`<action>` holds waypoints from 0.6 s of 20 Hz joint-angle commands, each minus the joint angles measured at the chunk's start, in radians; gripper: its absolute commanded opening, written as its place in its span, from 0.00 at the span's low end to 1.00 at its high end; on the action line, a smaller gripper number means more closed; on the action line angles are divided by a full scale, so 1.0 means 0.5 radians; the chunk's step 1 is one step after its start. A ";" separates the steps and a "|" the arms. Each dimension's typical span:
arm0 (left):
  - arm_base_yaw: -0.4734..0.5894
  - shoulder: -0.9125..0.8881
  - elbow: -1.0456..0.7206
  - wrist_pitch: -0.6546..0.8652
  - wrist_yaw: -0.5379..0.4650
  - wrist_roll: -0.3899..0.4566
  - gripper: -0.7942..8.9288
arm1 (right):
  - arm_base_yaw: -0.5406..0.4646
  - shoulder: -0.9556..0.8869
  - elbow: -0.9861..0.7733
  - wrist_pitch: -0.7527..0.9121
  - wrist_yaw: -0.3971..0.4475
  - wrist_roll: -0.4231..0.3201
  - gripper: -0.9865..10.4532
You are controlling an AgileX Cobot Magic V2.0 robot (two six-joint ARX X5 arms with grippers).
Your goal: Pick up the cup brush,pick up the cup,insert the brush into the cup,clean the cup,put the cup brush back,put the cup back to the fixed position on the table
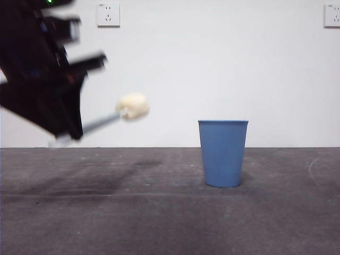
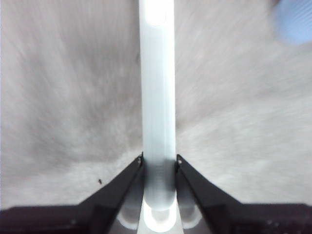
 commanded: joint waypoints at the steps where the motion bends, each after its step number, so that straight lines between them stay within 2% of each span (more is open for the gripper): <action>1: -0.006 -0.230 0.001 -0.077 0.001 0.085 0.07 | 0.024 0.095 -0.060 0.124 -0.063 0.014 0.55; 4: -0.006 -0.491 0.001 -0.211 -0.004 0.115 0.07 | 0.056 0.237 -0.192 0.354 -0.067 0.041 0.56; 7: -0.006 -0.671 0.001 -0.306 -0.005 0.122 0.07 | 0.101 0.323 -0.415 0.784 -0.082 0.135 0.56; 12: -0.006 -0.784 0.001 -0.404 -0.002 0.121 0.07 | 0.203 0.415 -0.748 1.375 -0.055 0.269 0.56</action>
